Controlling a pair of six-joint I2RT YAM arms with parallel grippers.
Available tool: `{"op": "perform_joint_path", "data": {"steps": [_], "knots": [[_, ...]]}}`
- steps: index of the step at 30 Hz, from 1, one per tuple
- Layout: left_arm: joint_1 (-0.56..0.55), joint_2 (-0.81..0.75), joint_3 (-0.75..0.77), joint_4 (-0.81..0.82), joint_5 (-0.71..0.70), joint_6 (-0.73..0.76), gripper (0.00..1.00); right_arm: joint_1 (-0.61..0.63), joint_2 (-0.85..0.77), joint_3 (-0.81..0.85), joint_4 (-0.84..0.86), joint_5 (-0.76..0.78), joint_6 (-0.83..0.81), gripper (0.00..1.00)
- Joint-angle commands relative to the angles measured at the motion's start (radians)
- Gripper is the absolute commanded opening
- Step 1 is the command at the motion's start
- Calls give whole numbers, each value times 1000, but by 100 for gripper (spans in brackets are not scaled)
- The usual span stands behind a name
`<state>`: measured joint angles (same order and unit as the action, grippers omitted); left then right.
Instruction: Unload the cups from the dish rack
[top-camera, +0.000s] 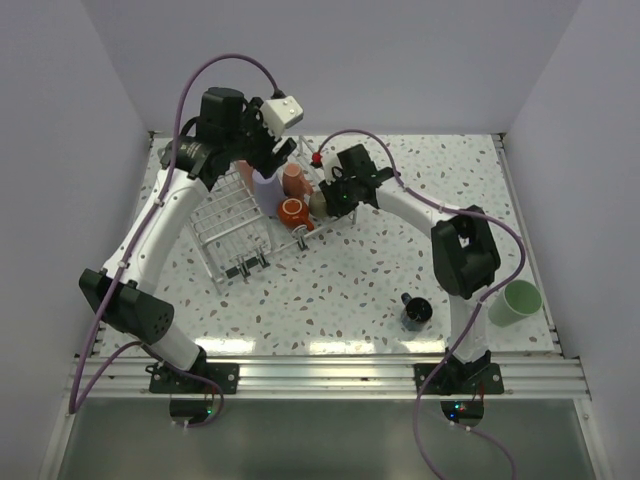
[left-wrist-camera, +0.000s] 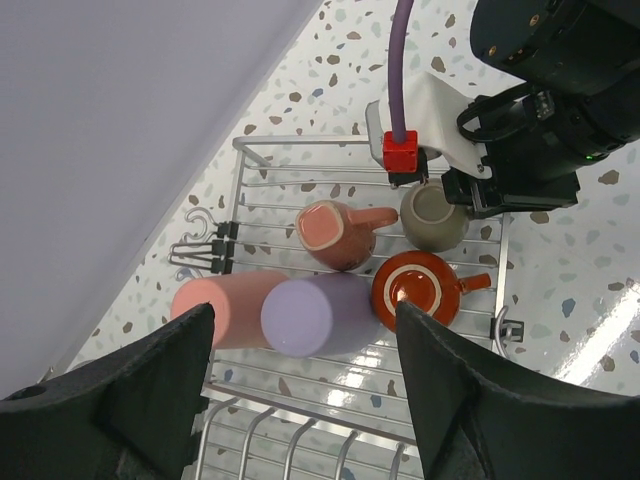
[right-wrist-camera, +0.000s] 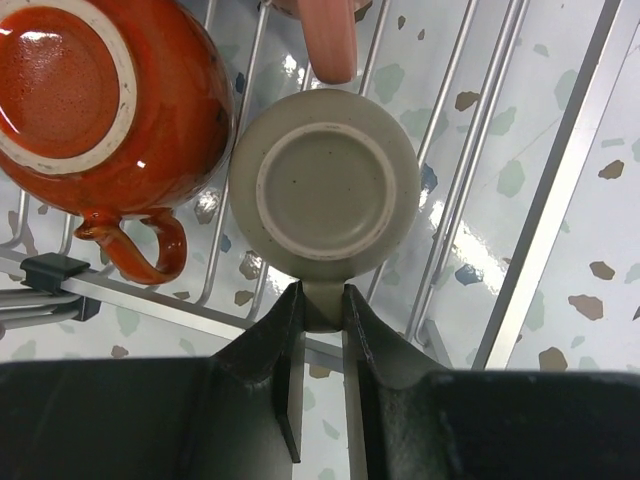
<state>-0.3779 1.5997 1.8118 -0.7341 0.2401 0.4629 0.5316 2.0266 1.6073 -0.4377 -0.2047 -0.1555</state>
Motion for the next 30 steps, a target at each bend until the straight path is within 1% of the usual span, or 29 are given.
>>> {"op": "perform_joint_path", "data": {"steps": [1,7,13,17,19,21,23,24,26,27,28,30], "knots": [[7,-17,40,9,14,-15,76,4,-34,16,5,1,-41,1],[8,-21,47,9,13,-18,76,5,-104,16,1,13,-49,0],[16,-18,73,6,36,-47,76,5,-173,8,36,48,-6,0],[20,-24,98,2,44,-56,75,7,-189,23,17,64,5,0],[27,-33,101,12,56,-87,74,5,-201,34,-7,73,17,0],[48,-50,95,42,97,-127,73,4,-224,36,-10,83,46,0],[76,-67,67,76,160,-213,73,-4,-282,32,7,87,83,0],[109,-87,54,123,245,-289,73,-8,-302,31,14,85,135,0],[146,-107,-2,185,336,-374,74,-21,-373,31,54,88,206,0],[175,-127,-23,252,419,-451,74,-25,-400,29,69,90,268,0],[181,-135,-61,284,457,-493,74,-27,-422,23,105,90,298,0],[188,-153,-89,365,550,-558,74,-27,-483,19,135,84,367,0]]}}
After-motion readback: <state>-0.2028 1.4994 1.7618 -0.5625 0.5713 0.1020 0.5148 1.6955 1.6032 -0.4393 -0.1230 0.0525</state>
